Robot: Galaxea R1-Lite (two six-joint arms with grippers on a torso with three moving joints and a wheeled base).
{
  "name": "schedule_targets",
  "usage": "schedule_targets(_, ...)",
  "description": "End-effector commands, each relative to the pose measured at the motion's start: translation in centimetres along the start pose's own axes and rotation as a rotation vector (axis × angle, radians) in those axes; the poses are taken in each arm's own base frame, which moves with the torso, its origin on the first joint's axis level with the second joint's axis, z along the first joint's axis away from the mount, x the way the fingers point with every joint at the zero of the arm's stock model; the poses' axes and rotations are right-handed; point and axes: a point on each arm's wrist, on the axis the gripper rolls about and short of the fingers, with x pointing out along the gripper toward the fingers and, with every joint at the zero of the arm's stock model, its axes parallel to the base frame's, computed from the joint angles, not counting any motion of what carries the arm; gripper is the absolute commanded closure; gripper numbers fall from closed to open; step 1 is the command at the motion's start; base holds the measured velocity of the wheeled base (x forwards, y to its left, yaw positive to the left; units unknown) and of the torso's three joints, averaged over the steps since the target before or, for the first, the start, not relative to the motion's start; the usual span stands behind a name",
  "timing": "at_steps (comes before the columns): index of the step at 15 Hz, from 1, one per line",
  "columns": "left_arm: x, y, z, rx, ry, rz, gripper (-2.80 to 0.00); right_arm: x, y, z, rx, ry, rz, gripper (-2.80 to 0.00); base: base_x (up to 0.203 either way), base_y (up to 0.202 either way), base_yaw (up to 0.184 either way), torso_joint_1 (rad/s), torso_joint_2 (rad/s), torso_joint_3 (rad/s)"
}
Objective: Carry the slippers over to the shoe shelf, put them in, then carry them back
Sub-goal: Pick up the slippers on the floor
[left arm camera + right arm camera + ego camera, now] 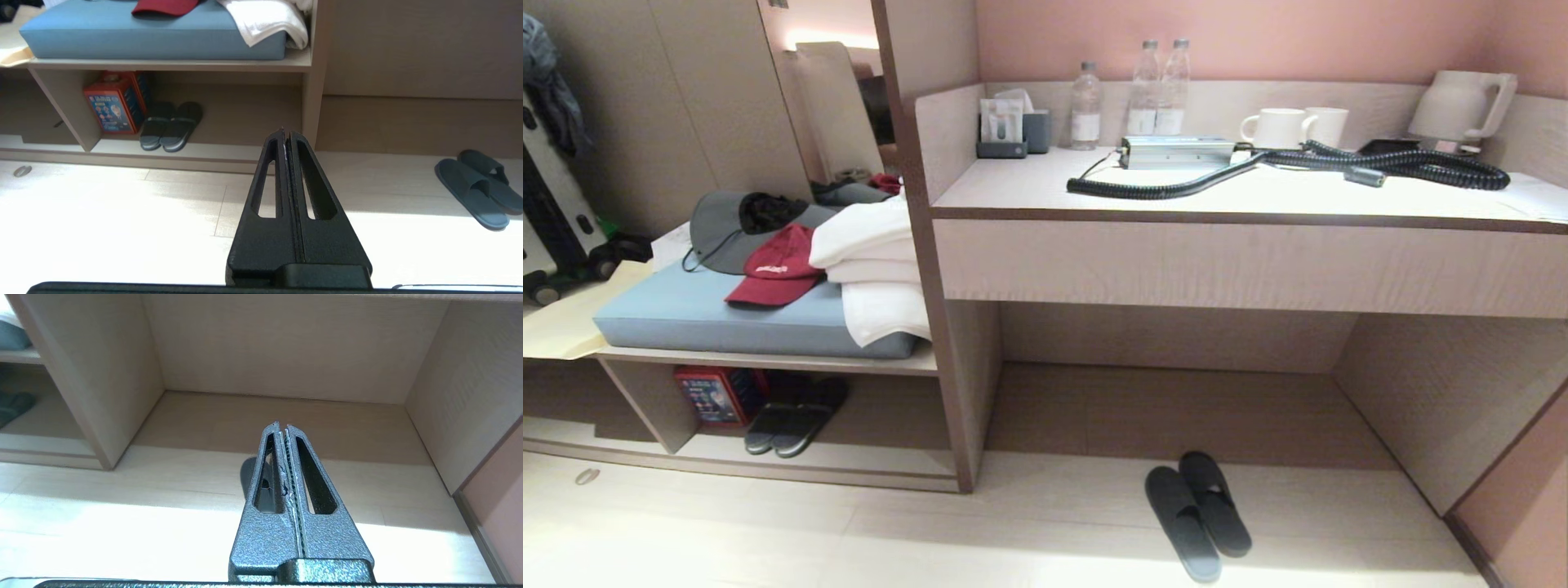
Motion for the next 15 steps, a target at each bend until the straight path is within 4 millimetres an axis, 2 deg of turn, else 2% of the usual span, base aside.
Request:
schedule_targets(1,0.00,0.00,0.02,-0.004,-0.002,0.002,0.00,0.01,0.00,0.01,0.000,0.000,0.000,0.00,0.000,0.000,0.000,-0.001,0.00,-0.151)
schedule_targets(15,0.00,0.01,0.02,-0.014,-0.002,0.004,0.00,0.01,0.00,0.01,-0.009,0.000,0.002,0.00,0.000,0.000,0.000,0.002,0.00,-0.197)
